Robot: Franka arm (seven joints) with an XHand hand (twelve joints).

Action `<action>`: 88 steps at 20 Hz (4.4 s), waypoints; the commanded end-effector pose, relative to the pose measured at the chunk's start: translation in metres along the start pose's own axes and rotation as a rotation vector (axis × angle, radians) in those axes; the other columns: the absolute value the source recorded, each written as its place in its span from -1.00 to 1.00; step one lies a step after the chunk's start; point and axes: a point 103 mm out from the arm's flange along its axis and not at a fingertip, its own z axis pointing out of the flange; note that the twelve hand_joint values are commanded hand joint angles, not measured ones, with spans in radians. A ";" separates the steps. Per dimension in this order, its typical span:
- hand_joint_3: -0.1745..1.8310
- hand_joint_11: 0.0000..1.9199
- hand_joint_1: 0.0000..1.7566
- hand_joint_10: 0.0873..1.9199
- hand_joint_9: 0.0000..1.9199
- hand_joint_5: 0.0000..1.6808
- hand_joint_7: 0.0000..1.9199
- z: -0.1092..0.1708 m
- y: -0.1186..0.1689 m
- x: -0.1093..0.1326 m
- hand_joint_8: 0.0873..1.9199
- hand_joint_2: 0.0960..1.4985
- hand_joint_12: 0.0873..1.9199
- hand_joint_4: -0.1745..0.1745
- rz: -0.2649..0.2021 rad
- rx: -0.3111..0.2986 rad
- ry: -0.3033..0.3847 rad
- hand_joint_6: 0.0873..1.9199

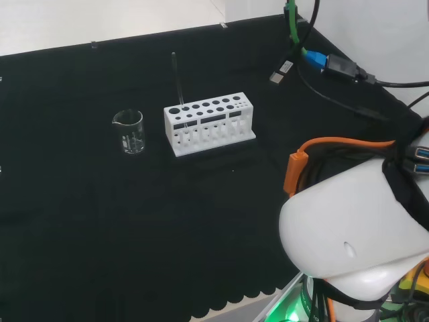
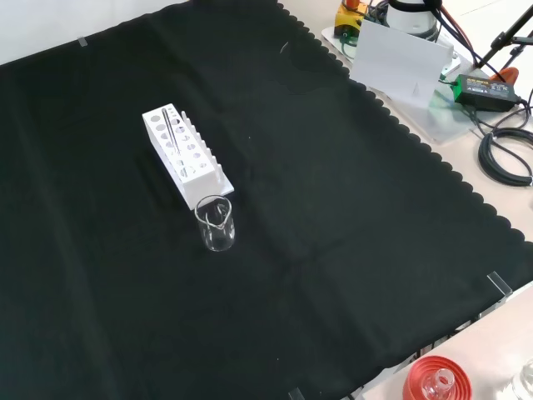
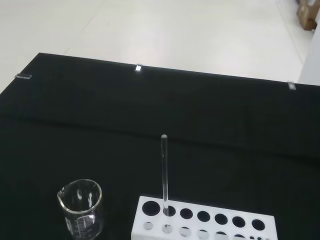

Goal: Take the glass rod from the white test tube rack.

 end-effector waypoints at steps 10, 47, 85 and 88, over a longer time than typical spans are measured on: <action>-1.00 -0.67 -0.36 -0.14 -0.44 -0.57 -0.61 0.087 0.100 0.009 -0.16 0.51 0.47 -0.28 -0.104 0.086 -0.011 -1.00; -1.00 -0.66 -0.35 -0.14 -0.41 -0.53 -0.58 0.208 0.138 -0.001 -0.16 0.52 0.47 -0.37 -0.165 0.224 0.017 -0.97; -1.00 -0.52 -0.28 -0.20 -0.24 -0.46 -0.39 0.268 0.147 -0.009 -0.18 0.57 0.42 -0.53 -0.166 0.309 0.072 -0.21; -1.00 -0.50 -0.26 -0.21 -0.22 -0.42 -0.37 0.270 0.149 -0.010 -0.18 0.59 0.42 -0.55 -0.166 0.307 0.073 -0.16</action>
